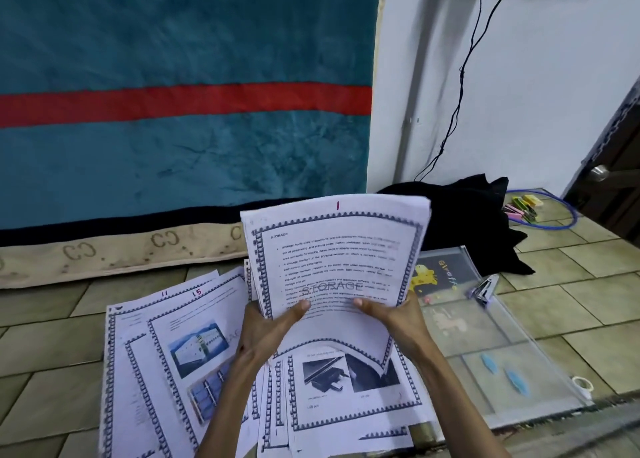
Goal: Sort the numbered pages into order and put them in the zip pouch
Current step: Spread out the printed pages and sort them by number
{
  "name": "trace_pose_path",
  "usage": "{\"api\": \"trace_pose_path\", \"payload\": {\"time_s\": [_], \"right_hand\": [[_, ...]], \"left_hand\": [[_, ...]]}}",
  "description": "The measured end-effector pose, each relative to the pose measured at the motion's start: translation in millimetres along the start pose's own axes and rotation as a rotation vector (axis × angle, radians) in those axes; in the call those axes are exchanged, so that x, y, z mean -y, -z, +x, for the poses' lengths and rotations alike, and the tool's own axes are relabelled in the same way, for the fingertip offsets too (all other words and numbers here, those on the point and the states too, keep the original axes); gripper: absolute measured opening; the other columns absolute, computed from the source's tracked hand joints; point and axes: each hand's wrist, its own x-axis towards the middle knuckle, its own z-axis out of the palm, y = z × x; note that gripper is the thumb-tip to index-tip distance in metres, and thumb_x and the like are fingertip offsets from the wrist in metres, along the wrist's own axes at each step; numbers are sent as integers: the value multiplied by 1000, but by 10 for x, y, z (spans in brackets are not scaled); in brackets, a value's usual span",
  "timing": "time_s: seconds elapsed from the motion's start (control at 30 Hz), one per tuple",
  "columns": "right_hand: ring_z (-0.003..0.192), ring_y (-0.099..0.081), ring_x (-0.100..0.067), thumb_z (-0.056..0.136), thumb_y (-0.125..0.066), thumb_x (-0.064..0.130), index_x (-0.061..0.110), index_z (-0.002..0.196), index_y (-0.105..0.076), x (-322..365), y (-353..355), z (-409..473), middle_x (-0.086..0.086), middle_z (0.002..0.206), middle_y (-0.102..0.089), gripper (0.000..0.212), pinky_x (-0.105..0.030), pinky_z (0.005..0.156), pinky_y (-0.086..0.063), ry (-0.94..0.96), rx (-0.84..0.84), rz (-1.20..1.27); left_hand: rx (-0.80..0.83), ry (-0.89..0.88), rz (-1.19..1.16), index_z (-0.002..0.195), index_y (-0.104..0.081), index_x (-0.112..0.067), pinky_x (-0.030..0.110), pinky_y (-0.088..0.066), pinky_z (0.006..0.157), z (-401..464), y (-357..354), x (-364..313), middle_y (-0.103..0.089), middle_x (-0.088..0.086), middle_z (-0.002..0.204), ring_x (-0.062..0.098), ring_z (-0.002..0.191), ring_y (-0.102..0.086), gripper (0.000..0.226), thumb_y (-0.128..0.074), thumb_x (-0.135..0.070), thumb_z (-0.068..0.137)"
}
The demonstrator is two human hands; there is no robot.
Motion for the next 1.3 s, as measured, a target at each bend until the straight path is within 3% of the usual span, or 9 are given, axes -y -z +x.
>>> {"api": "trace_pose_path", "payload": {"time_s": [0.07,0.2,0.33,0.43,0.63,0.8,0.9,1.2,1.3], "right_hand": [[88,-72,-15,66,-81,4,15,89,-73,-27,2,-10,0,92,-76,27,-28,80,-57,-29,18,-31],[82,-71,-7,66,-79,1,19,85,-72,-24,29,-22,9,84,-76,27,-16,69,-53,-48,35,-21],[82,-72,-8,65,-80,-4,18,85,-72,-4,38,-13,8,85,-76,31,-14,67,-53,-43,63,-22],[79,-71,-7,64,-80,-4,19,82,-72,-36,24,-26,9,82,-76,30,-14,67,-53,-63,39,-28],[84,-72,-12,62,-82,-1,17,86,-72,-10,10,-5,3,88,-76,31,-18,69,-55,-64,57,-17],[84,-72,-11,63,-81,-2,17,85,-72,-23,5,-8,4,88,-76,30,-15,67,-54,-72,47,-5],[87,-72,-13,62,-83,3,17,88,-72,-47,0,13,2,91,-76,32,-18,70,-55,-84,27,-15],[86,-72,-12,69,-80,16,12,89,-74,92,-17,46,1,88,-76,22,-24,78,-56,-122,11,-30],[87,-72,-14,70,-80,14,8,94,-72,63,47,35,-1,91,-75,26,-26,80,-57,-210,27,-26]], "left_hand": [[58,19,52,85,-66,-27,5,-48,64,-14,-1,62,-70,-19,76,5,85,-64,21,-79,-20,71],[31,47,51,83,-64,-26,6,-47,61,-19,9,127,-66,-17,77,2,79,-63,21,-79,-19,70],[72,89,66,90,-66,-21,13,-51,67,20,61,157,-70,-18,72,0,80,-65,36,-86,-26,60],[98,96,112,82,-66,-28,5,-49,62,19,74,237,-68,-24,63,-9,71,-65,27,-83,-16,65],[26,110,108,82,-68,-22,14,-52,70,6,49,296,-69,-19,66,-6,76,-63,26,-84,-17,63],[26,133,97,89,-68,-20,23,-54,79,-29,25,324,-72,-12,83,1,84,-66,54,-86,-48,47],[-30,140,105,85,-67,-20,25,-51,81,-59,-5,299,-70,-10,82,3,81,-64,29,-84,-27,62],[33,120,98,75,-65,-28,19,-49,71,-123,25,163,-65,-26,56,0,78,-61,19,-80,-20,69],[147,218,112,77,-64,-30,21,-47,76,-235,110,101,-63,-30,55,-2,79,-58,33,-85,-44,55]]}}
